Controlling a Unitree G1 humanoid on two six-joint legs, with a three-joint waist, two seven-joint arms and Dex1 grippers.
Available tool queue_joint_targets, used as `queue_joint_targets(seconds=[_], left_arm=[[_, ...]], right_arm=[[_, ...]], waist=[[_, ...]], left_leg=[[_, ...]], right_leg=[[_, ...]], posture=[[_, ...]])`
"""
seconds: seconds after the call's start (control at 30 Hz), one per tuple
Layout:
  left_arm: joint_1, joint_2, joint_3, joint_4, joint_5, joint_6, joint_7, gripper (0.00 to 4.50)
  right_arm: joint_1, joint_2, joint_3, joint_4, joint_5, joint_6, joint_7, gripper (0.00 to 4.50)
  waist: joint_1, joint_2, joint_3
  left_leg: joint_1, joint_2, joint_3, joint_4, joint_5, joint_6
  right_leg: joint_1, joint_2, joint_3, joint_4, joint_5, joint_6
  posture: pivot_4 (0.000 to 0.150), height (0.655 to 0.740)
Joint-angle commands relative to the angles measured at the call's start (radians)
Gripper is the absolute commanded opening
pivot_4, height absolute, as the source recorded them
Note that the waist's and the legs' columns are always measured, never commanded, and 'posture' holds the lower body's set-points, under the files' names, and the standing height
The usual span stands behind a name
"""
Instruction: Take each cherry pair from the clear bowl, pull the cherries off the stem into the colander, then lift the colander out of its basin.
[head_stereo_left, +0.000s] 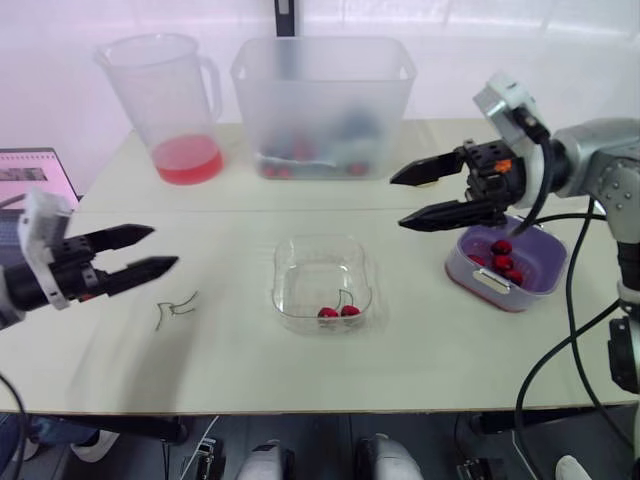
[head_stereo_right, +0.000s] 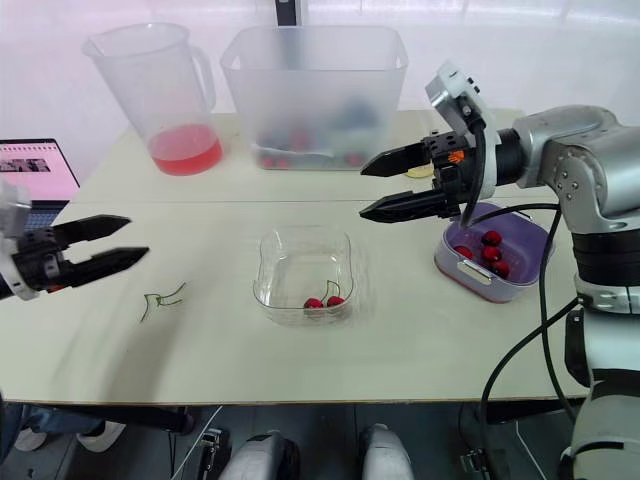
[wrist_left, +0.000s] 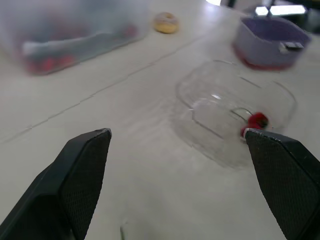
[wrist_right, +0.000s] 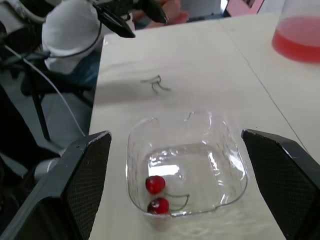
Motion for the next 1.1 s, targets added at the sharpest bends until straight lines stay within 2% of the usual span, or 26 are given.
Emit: queue_joint_targets(seconds=[0.03,0.17,0.27,0.4,0.63,0.9,1.1], left_arm=[[0.02,0.022,0.02,-0.135,-0.066,0.034,-0.046,4.48],[0.061,-0.001,0.026,-0.213,-0.077,0.04,-0.036,4.48],[0.061,-0.035,0.019,-0.229,-0.084,0.039,-0.003,4.48],[0.08,-0.058,0.006,-0.23,-0.074,0.034,0.003,4.48],[0.1,-0.08,-0.035,-0.23,-0.025,-0.002,0.008,4.48],[0.12,-0.089,-0.026,-0.243,-0.025,-0.008,0.003,4.48],[0.13,-0.088,-0.031,-0.246,-0.009,-0.017,0.006,4.48]], right_arm=[[-0.037,-0.009,0.019,-0.038,-0.023,-0.012,0.016,4.5],[-0.05,0.02,0.098,-0.085,-0.138,-0.077,-0.054,4.5],[-0.115,0.035,0.239,-0.067,-0.279,-0.035,-0.1,4.5],[-0.212,0.114,0.354,-0.031,-0.307,0.009,-0.023,4.5],[-0.254,0.3,0.586,0.059,-0.434,0.043,-0.015,4.5],[-0.249,0.378,0.701,0.101,-0.508,0.079,-0.011,4.5],[-0.224,0.394,0.802,0.09,-0.598,-0.011,0.006,4.5]], waist=[[-0.008,0.0,0.0],[-0.014,0.0,0.0],[-0.012,0.001,0.0],[-0.011,0.001,0.0],[-0.011,0.0,0.0],[-0.013,0.0,0.0],[-0.013,0.0,0.0]], left_leg=[[0.0,0.0,0.0,0.0,0.0,0.0],[0.0,0.0,0.0,0.0,0.0,0.0],[0.0,0.001,0.0,0.0,0.0,0.0],[0.0,0.0,0.0,0.0,0.0,0.0],[-0.001,0.0,0.0,0.001,0.0,0.001],[-0.003,-0.001,0.0,0.001,0.0,0.001],[-0.002,-0.001,0.0,0.001,0.0,0.001]], right_leg=[[0.0,0.0,0.0,0.0,0.0,0.0],[-0.001,0.0,0.0,0.001,0.0,0.0],[-0.001,0.001,0.0,0.001,0.0,0.0],[-0.002,0.001,0.001,0.001,0.0,0.0],[-0.002,0.001,0.001,0.002,0.0,0.0],[-0.004,0.001,0.0,0.002,0.0,0.0],[-0.004,0.001,0.0,0.002,0.0,0.0]], posture=[[0.15,0.6886],[0.15,0.6886],[0.15,0.6886],[0.15,0.6886],[0.15,0.6886],[0.15,0.6886],[0.15,0.6886]])
